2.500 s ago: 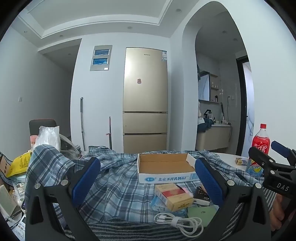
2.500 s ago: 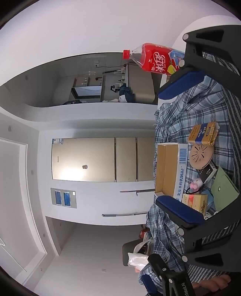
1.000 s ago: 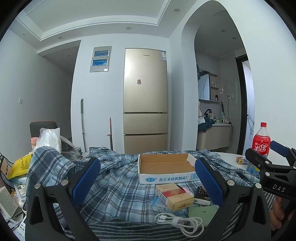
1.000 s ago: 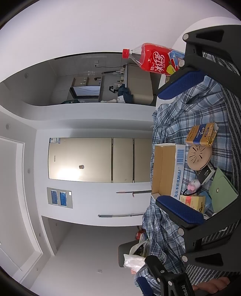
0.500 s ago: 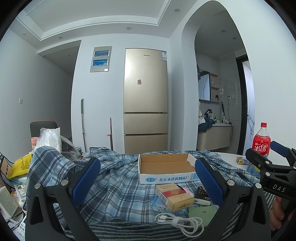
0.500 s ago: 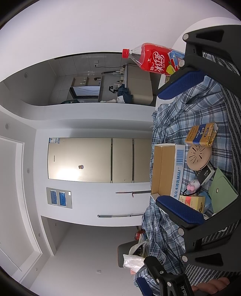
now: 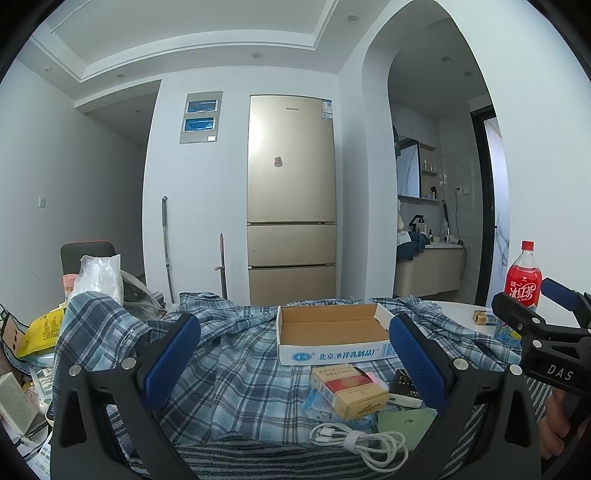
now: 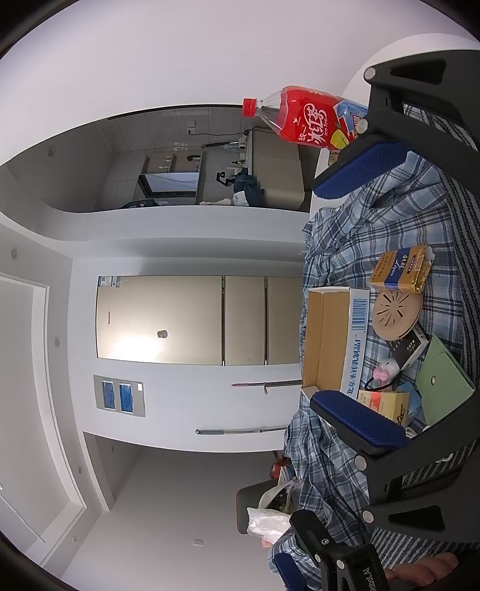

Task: Organize soft objects

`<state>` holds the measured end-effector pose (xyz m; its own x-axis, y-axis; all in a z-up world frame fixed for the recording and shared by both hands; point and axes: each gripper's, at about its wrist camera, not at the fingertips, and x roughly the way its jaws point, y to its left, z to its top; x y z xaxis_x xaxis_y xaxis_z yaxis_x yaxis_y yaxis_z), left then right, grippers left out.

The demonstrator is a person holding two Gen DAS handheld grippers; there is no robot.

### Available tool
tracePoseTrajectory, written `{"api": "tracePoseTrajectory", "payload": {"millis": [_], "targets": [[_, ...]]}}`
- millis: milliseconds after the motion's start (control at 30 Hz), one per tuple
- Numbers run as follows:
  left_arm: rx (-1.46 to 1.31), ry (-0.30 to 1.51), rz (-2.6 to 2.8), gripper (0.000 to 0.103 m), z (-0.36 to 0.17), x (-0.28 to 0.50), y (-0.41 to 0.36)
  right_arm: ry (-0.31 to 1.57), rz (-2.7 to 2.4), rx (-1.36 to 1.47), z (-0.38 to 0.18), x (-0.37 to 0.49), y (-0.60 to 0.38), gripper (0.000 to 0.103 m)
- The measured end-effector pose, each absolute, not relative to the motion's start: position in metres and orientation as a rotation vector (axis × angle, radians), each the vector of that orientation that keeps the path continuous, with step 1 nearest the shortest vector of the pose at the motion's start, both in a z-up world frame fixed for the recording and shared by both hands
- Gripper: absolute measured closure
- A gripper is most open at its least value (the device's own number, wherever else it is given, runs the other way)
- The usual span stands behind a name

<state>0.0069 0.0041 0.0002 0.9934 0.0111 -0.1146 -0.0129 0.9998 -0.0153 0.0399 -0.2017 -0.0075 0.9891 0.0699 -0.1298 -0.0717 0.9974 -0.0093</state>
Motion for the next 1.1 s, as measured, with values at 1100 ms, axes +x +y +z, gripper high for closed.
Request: {"api": "tracePoseTrajectory", "payload": {"millis": [1100], "targets": [[-0.157, 0.649, -0.048, 0.007, -0.041, 0.072, 0.039, 0.727, 0.189, 0.089, -0.047, 0.104, -0.182, 0.006]]}}
